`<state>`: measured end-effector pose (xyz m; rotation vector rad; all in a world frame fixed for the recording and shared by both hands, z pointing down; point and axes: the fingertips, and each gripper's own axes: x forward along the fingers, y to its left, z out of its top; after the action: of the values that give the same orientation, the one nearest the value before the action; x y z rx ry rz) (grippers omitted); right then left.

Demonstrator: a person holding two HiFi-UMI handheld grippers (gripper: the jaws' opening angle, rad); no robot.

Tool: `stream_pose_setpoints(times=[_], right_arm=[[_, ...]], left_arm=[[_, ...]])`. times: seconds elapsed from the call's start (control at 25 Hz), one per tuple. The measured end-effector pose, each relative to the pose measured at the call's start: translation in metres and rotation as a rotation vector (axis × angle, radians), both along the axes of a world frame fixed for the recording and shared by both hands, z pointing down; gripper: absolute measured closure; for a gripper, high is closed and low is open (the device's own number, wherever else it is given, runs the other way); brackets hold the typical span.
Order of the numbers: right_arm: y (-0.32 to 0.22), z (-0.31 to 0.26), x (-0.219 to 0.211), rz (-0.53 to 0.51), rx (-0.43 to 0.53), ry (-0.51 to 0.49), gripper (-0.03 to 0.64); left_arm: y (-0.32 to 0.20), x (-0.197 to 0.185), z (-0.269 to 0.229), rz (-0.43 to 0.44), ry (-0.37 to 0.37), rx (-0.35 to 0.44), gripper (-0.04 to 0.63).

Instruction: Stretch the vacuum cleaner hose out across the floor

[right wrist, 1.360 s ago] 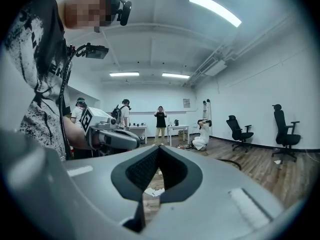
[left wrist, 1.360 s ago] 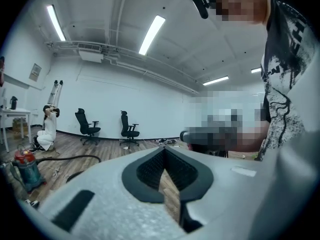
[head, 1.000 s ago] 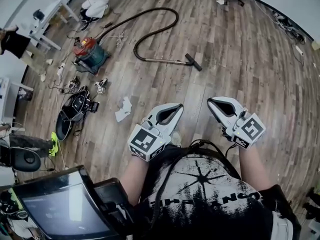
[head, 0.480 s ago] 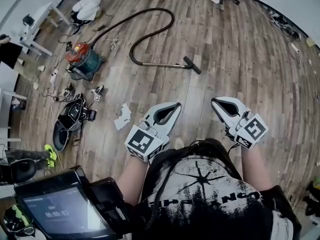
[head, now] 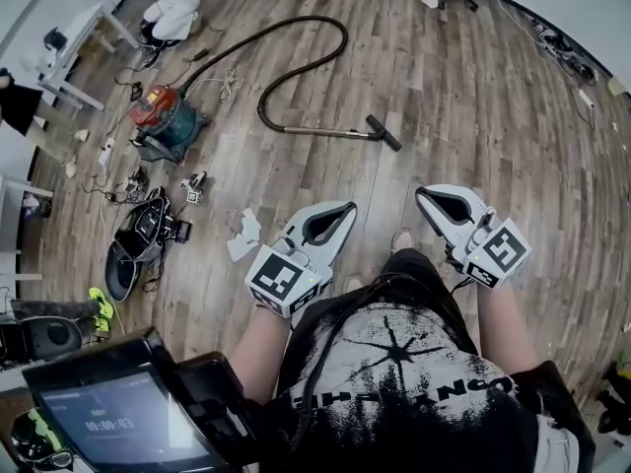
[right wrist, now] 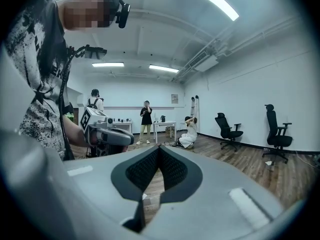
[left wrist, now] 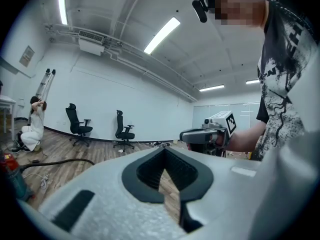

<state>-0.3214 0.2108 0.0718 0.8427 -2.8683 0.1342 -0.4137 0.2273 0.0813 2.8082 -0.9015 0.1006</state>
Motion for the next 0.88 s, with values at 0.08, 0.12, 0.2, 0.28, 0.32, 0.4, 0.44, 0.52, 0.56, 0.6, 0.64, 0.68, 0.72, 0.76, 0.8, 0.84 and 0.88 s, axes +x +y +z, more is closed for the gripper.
stream_pose_setpoints(times=[0.08,0.12,0.2,0.28,0.32,0.4,0.44,0.52,0.56,0.6,0.64,0.68,0.72,0.76,0.8,0.84,0.88], right_arm=[[-0.015,-0.001,0.002,-0.002,0.001,0.001,0.611],[-0.022,0.000,0.001,-0.008,-0.004,-0.001,0.611],[-0.036,0.004,-0.002,-0.030,-0.022,-0.002,0.611],[-0.054,0.009,-0.005,-0.059,-0.041,0.001,0.611],[-0.065,0.011,-0.007,-0.075,-0.047,0.000,0.611],[-0.091,0.013,-0.010,-0.108,-0.058,-0.007,0.611],[-0.106,0.013,-0.011,-0.127,-0.062,-0.010,0.611],[-0.138,0.014,-0.016,-0.170,-0.071,-0.010,0.611],[-0.153,0.015,-0.019,-0.193,-0.075,-0.007,0.611],[-0.169,0.015,-0.023,-0.218,-0.078,-0.003,0.611],[-0.185,0.016,-0.025,-0.243,-0.078,0.003,0.611],[-0.201,0.015,-0.028,-0.269,-0.074,0.010,0.611],[-0.216,0.014,-0.029,-0.295,-0.068,0.016,0.611],[-0.232,0.013,-0.030,-0.318,-0.059,0.021,0.611],[-0.247,0.011,-0.031,-0.338,-0.050,0.026,0.611],[-0.262,0.009,-0.031,-0.355,-0.042,0.028,0.611],[-0.276,0.008,-0.032,-0.369,-0.037,0.029,0.611]], left_arm=[[-0.011,0.003,0.005,0.004,-0.029,0.005,0.595],[-0.017,0.004,0.007,0.006,-0.052,0.010,0.594],[-0.031,0.005,0.007,0.005,-0.065,0.011,0.594],[-0.050,0.005,0.004,-0.016,-0.052,0.002,0.594],[-0.061,0.004,0.002,-0.031,-0.052,0.001,0.594],[-0.085,0.005,-0.001,-0.060,-0.061,0.000,0.594],[-0.097,0.005,-0.002,-0.075,-0.066,-0.002,0.594],[-0.123,0.006,-0.003,-0.106,-0.077,-0.012,0.594],[-0.137,0.006,-0.003,-0.124,-0.080,-0.017,0.594],[-0.151,0.005,-0.002,-0.144,-0.082,-0.023,0.594],[-0.166,0.004,0.000,-0.166,-0.084,-0.029,0.594],[-0.180,0.004,0.001,-0.188,-0.085,-0.032,0.594],[-0.196,0.004,0.000,-0.209,-0.085,-0.030,0.594],[-0.211,0.005,0.000,-0.228,-0.086,-0.028,0.594],[-0.227,0.006,0.001,-0.245,-0.087,-0.027,0.594],[-0.242,0.007,0.001,-0.258,-0.084,-0.029,0.594],[-0.257,0.008,0.001,-0.269,-0.079,-0.031,0.594]])
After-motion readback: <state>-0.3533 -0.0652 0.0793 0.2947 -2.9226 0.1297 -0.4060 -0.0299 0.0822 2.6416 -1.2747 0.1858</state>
